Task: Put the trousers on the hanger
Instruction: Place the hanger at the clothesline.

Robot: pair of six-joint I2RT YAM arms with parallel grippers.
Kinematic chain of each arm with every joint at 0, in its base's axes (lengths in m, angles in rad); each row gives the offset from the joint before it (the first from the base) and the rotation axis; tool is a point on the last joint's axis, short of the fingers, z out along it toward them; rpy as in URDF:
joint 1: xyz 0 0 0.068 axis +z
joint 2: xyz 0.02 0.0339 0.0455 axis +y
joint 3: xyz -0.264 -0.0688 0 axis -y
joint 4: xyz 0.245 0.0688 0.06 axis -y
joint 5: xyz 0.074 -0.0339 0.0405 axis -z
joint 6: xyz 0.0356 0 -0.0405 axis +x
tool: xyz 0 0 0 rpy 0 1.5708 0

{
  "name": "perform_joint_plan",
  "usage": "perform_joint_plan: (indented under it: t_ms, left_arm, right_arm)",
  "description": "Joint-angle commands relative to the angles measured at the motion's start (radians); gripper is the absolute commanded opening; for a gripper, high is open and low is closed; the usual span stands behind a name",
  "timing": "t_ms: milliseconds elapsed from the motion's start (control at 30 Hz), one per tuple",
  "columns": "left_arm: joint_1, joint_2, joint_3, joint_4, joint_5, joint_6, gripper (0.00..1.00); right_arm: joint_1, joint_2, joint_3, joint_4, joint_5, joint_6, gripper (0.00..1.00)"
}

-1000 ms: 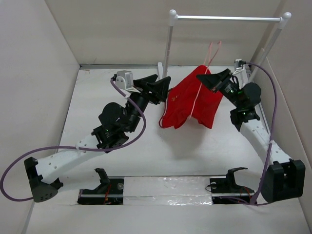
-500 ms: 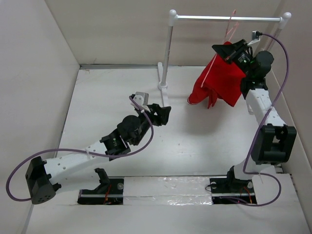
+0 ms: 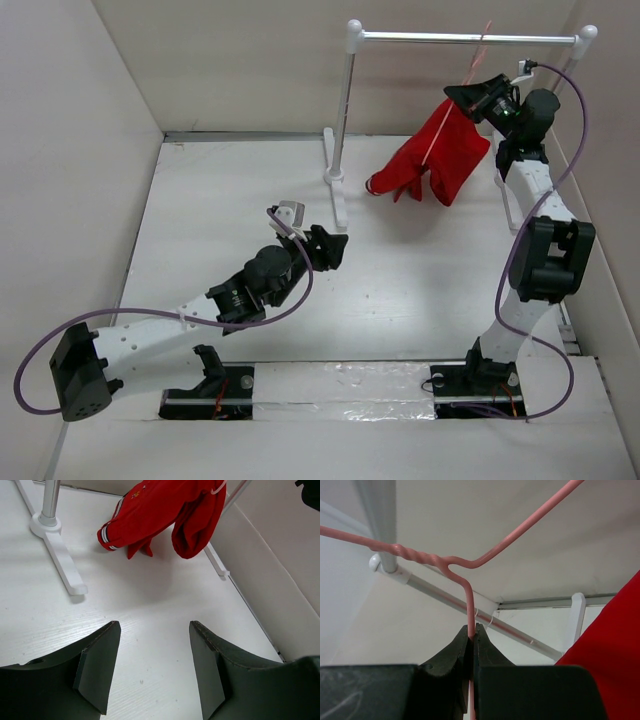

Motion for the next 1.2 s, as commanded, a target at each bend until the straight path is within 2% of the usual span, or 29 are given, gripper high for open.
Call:
perform_joint_plan:
  t_ms: [0,200,400,467,600,633,700,733,800,833,900,1033,1167]
  left_arm:
    - [0.002,-0.022,0.003,0.034,0.013,-0.014,0.54]
    - [0.002,-0.001,0.006,0.036,0.013,-0.017,0.54]
    - [0.002,0.01,0.012,0.037,-0.004,-0.008,0.54]
    - [0.002,0.016,0.031,0.016,-0.021,0.001,0.54]
    - [0.002,0.015,0.037,0.007,-0.033,0.007,0.55]
    - [0.002,0.018,0.043,0.001,-0.033,0.013,0.55]
    - [0.002,0.019,0.057,-0.03,-0.052,0.015,0.55]
    - [0.002,0.016,0.055,-0.032,-0.058,0.013,0.56]
    - [0.002,0.009,0.049,-0.024,-0.065,0.012,0.56]
    - [0.002,0.01,0.052,-0.024,-0.065,0.012,0.57]
    - [0.002,0.01,0.078,-0.047,-0.082,0.024,0.58]
    - [0.002,0.015,0.092,-0.056,-0.096,0.024,0.61]
    - [0.002,0.022,0.11,-0.07,-0.117,0.029,0.62]
  right_arm:
    - [-0.021,-0.006,0.121,0.109,-0.017,0.008,0.0]
    - [-0.04,0.038,0.118,0.122,-0.037,0.009,0.0]
    - [-0.049,0.015,-0.013,0.201,-0.056,0.0,0.0]
    - [-0.06,0.003,-0.056,0.211,-0.054,-0.015,0.03]
    - [-0.07,-0.012,-0.09,0.227,-0.071,-0.034,0.2]
    - [-0.083,-0.012,-0.089,0.227,-0.073,-0.037,0.31]
    - [-0.083,-0.025,-0.089,0.219,-0.08,-0.046,0.42]
    - [-0.093,-0.034,-0.09,0.216,-0.082,-0.054,0.55]
    - [-0.106,-0.061,-0.101,0.175,-0.07,-0.098,0.68]
    - [-0.106,-0.093,-0.112,0.155,-0.059,-0.121,0.82]
    - [-0.127,-0.147,-0.132,0.072,-0.002,-0.245,1.0]
    - [-0.127,-0.215,-0.156,-0.068,0.119,-0.391,1.0]
    - [-0.136,-0.324,-0.26,-0.155,0.277,-0.529,1.0]
